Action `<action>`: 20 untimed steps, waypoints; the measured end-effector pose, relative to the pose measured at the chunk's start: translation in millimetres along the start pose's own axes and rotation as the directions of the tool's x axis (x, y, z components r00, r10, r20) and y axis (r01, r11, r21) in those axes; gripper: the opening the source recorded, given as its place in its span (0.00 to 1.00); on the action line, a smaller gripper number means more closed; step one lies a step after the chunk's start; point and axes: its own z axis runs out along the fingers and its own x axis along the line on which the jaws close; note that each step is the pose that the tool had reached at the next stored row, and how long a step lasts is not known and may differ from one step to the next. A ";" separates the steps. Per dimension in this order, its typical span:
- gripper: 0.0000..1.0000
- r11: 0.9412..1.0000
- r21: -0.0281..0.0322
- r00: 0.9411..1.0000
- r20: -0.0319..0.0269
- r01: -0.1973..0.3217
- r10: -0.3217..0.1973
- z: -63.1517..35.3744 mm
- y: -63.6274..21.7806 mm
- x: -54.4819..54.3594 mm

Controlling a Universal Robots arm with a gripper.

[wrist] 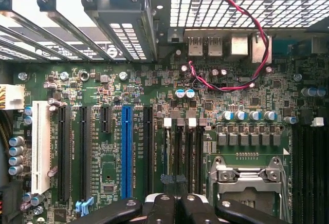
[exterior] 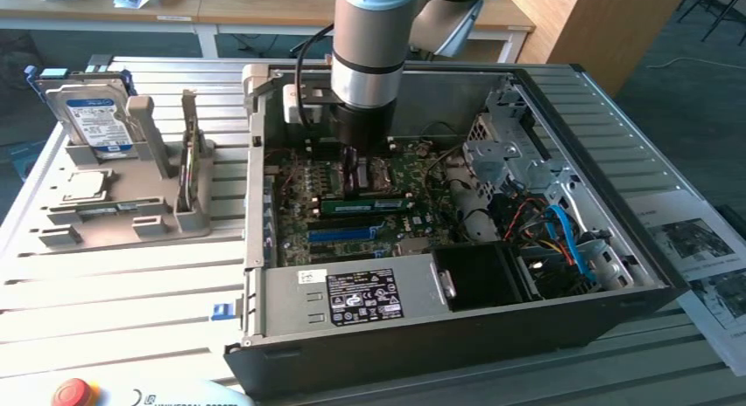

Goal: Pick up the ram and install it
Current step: 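Press down the ram until it locks into place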

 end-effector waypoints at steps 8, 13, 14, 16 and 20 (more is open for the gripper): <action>0.10 1.000 0.000 1.000 0.000 0.000 0.000 1.5 0.0 0.4; 0.10 1.000 0.000 1.000 0.000 0.000 0.000 2.0 -0.1 0.3; 0.10 1.000 0.000 1.000 0.000 0.000 0.000 2.3 -0.1 0.3; 0.10 1.000 0.000 1.000 0.000 0.000 0.000 2.6 0.0 0.4; 0.10 1.000 0.000 1.000 0.000 0.000 0.000 2.8 -0.1 0.3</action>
